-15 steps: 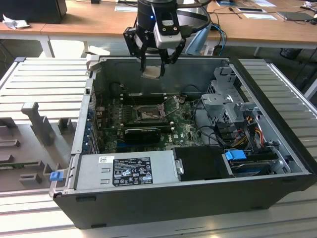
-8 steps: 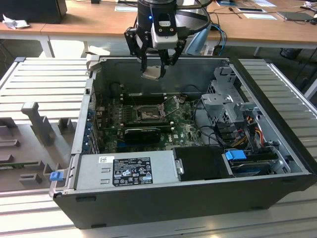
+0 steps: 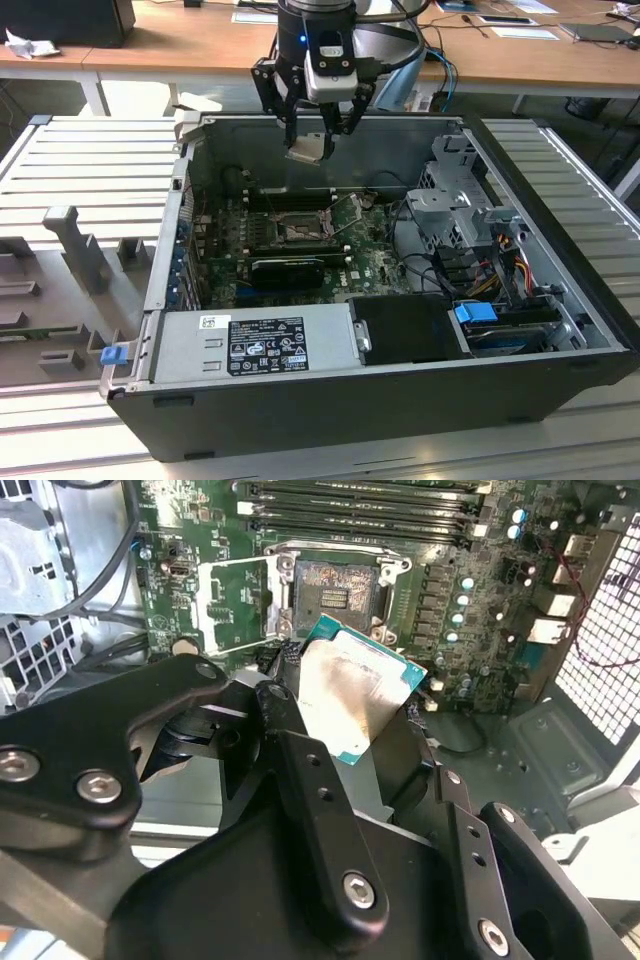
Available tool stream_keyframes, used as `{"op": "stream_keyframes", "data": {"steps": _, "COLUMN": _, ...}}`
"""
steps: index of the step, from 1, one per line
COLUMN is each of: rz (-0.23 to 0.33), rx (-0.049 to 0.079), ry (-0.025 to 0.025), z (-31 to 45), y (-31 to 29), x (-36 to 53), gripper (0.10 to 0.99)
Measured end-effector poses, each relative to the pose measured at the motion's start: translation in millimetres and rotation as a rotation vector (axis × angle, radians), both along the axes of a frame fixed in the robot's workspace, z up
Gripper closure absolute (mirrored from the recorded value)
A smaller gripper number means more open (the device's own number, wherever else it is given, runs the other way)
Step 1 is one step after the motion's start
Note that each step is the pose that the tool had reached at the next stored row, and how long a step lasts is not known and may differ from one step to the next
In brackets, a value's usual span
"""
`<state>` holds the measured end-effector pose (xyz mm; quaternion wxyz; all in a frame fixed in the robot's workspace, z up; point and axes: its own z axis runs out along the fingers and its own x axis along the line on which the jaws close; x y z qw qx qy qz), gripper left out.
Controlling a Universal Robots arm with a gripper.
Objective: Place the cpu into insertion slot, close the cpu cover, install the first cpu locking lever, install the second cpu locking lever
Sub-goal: 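Place the cpu into insertion slot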
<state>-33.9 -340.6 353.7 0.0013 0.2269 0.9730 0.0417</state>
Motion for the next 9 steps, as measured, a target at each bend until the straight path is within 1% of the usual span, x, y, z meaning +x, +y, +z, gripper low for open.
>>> {"op": "stream_keyframes", "data": {"steps": 1, "rz": -0.011, "rx": 0.000, "ry": 0.0000, "z": -0.1, "y": 0.0, "x": 0.1, "gripper": 0.557}}
{"op": "stream_keyframes", "data": {"steps": 5, "rz": -0.110, "rx": 0.000, "ry": -0.0001, "z": -0.9, "y": 0.0, "x": 0.1, "gripper": 0.557}}
{"op": "stream_keyframes", "data": {"steps": 7, "rz": -0.130, "rx": 0.000, "ry": 0.0001, "z": -1.0, "y": 0.0, "x": -0.1, "gripper": 0.557}}
{"op": "stream_keyframes", "data": {"steps": 9, "rz": -0.133, "rx": 0.000, "ry": -0.0001, "z": -1.1, "y": 0.1, "x": -1.6, "gripper": 0.557}}
